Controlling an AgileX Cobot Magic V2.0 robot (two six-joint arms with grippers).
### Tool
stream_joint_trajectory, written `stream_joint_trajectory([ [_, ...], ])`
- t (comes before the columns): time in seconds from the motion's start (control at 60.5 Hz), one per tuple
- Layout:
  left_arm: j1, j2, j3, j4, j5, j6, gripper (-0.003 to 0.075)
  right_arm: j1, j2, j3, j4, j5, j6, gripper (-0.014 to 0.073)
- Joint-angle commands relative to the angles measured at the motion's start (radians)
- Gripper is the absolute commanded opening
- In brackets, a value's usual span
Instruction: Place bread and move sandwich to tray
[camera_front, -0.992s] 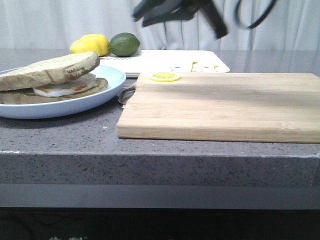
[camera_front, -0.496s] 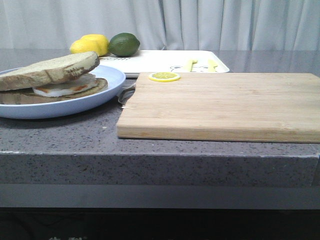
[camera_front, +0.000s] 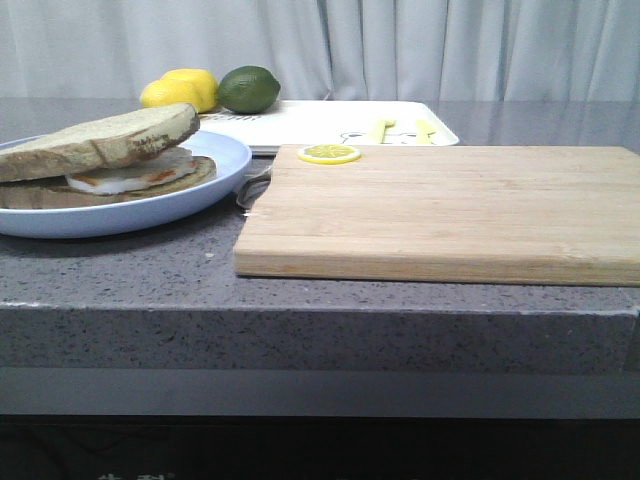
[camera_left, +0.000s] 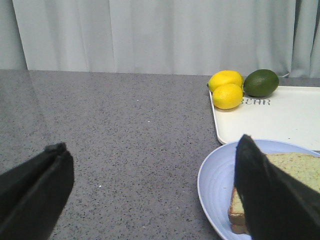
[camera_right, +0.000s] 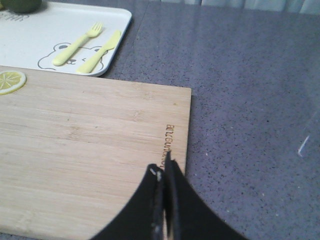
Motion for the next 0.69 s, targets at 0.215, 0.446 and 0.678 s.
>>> stream_joint_trajectory([
  [0.215,-0.001,0.008,-0.029,0.002,-0.078,-0.004,0.0638,-0.005,-0.237,0.100,0.007,-0.134,0.005,-0.0068],
  [0.446,-0.001,0.012,-0.034,-0.012,-0.081,-0.004,0.0638,-0.005,-0.239,0.100,0.007,-0.134,0.005,-0.0068],
  [0.678,-0.001,0.244,-0.187,-0.042,0.096,-0.002,0.0638,-0.005,-0.239,0.100,0.007,-0.135,0.005,-0.0068],
])
